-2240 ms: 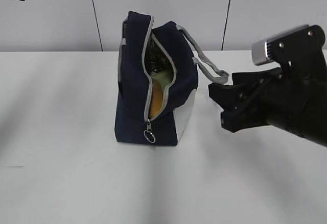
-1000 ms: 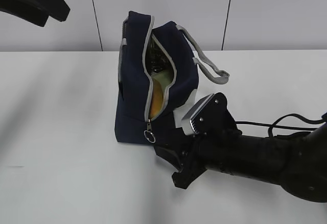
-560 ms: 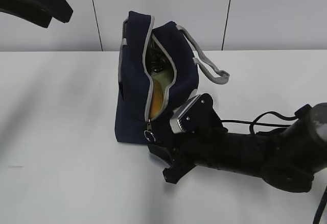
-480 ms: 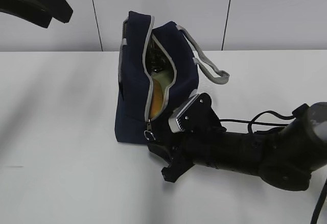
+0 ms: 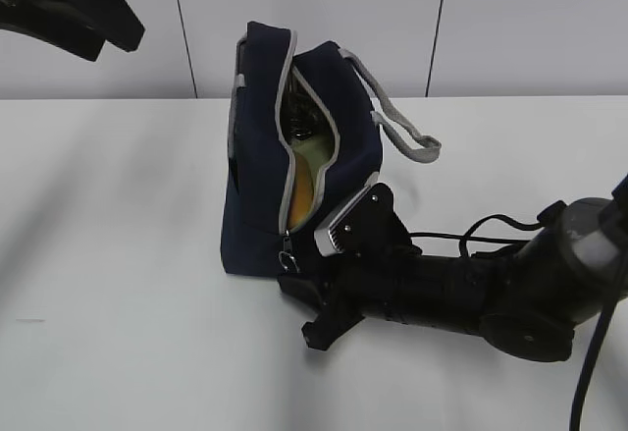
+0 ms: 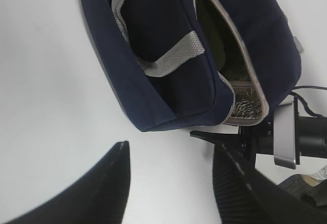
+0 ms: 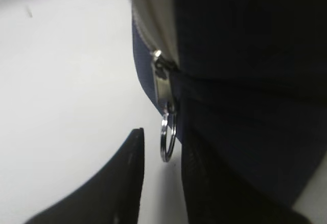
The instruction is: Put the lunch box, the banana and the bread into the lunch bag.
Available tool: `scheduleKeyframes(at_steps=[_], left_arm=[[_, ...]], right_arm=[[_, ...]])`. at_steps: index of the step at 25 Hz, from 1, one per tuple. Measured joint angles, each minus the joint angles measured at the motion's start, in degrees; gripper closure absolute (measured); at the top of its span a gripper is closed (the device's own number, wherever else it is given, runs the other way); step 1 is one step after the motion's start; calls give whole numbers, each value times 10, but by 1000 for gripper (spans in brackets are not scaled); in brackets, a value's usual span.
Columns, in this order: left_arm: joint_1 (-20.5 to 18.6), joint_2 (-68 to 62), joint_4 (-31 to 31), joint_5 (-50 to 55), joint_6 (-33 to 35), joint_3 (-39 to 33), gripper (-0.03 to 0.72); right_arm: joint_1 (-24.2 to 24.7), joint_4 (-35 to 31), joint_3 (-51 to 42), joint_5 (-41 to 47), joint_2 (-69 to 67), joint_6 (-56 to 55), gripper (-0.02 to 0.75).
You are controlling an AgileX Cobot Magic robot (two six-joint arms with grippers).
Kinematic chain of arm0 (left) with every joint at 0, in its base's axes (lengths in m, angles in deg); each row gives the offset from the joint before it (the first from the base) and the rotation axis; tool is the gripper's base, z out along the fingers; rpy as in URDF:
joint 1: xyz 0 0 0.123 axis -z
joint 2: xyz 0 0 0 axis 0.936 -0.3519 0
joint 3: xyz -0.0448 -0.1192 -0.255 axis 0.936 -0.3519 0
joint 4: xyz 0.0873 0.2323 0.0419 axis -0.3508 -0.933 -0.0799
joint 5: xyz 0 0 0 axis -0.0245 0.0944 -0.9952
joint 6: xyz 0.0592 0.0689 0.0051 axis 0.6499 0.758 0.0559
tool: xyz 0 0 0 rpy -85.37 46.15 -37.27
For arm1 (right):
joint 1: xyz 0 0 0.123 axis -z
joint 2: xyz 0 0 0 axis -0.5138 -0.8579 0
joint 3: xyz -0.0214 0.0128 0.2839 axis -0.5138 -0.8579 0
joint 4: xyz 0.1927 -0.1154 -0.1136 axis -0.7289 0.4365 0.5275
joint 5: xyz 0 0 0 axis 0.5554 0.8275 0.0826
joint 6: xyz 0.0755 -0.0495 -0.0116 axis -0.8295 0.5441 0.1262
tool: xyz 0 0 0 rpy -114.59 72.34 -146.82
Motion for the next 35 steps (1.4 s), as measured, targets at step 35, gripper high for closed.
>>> scheduleKeyframes(at_steps=[35], left_arm=[[0,0,0,-4,0,0,315]], right_arm=[[0,48,-5,108,92,-42,732]])
